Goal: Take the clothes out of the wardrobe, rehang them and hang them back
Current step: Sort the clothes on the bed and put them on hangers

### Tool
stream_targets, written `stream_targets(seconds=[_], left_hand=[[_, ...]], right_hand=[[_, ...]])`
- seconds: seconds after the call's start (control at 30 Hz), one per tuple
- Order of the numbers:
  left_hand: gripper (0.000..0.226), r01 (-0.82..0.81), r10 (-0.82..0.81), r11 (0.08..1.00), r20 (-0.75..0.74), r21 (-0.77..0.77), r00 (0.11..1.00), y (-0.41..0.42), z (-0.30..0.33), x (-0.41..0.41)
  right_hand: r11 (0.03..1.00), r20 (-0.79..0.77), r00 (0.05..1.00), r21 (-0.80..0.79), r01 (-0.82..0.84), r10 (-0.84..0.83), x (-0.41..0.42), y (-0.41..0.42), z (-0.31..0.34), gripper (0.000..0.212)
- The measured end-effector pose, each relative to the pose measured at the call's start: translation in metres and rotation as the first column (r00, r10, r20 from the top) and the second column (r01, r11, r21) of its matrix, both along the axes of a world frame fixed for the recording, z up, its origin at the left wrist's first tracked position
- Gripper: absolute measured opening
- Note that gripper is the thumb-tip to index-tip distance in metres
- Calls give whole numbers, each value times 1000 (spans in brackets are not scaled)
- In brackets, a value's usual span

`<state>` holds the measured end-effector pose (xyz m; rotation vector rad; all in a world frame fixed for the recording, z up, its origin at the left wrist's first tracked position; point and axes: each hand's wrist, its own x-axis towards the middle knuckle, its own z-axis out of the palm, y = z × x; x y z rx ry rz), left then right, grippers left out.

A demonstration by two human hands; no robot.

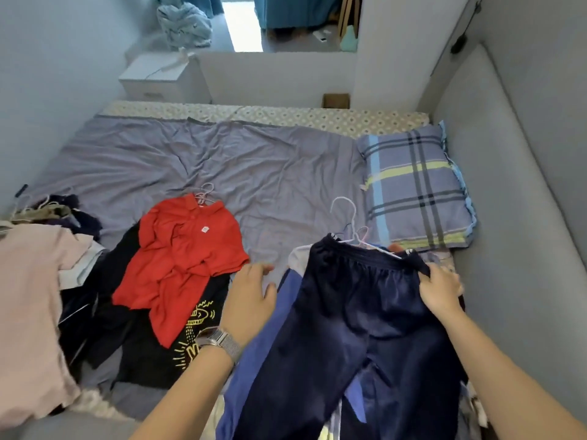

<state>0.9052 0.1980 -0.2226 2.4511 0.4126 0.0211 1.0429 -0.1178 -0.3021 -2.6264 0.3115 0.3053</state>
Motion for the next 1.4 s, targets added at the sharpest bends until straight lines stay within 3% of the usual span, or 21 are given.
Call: stream_targets(seconds=[0.07,0.23,0.37,0.53,0.6,0.73,0.87,0.97,1.1,1.27,1.4], left_hand=[[33,-35,35,999,-51,1,998,15,-9,-14],[26,-188,190,982,-67,37,980,54,-16,-47],[25,-237,241,970,-137,47,961,81,-28,-68],[25,-274,276,961,-207,41,939,132,-44,-83],[25,-291,288,956,-223,20,931,161,-51,-85],[22,-342,315,936,-245,-80,917,228,-83,-87],[16,-411,348,892,-296,-186,889,296,-131,-87],[15,-461,389,855,-294,-237,873,342,-165,-87],[17,-565,460,763,-350,-316,816,398,-220,-98],[26,-638,518,693,-384,-335,764,434,-284,-125],[25,-654,521,667,-405,-356,751,442,-316,-135]], right_hand=[[996,-114,993,-71,-49,40,13,0,-27,40],[981,-274,953,-173,84,-129,21,32,-46,75],[980,-237,953,-2,-198,192,1,108,-43,73],[831,-244,795,206,-516,555,-55,223,-28,62],[782,-241,747,280,-557,619,-74,264,-27,55],[801,-333,764,464,-378,553,-102,327,-34,36],[834,-467,830,552,2,307,-121,382,-74,21],[793,-622,764,547,268,171,-132,433,-122,17],[776,-723,668,520,356,178,-149,505,-182,26],[771,-600,800,510,381,2,-160,568,-255,44],[743,-629,768,456,490,-120,-148,597,-292,74]])
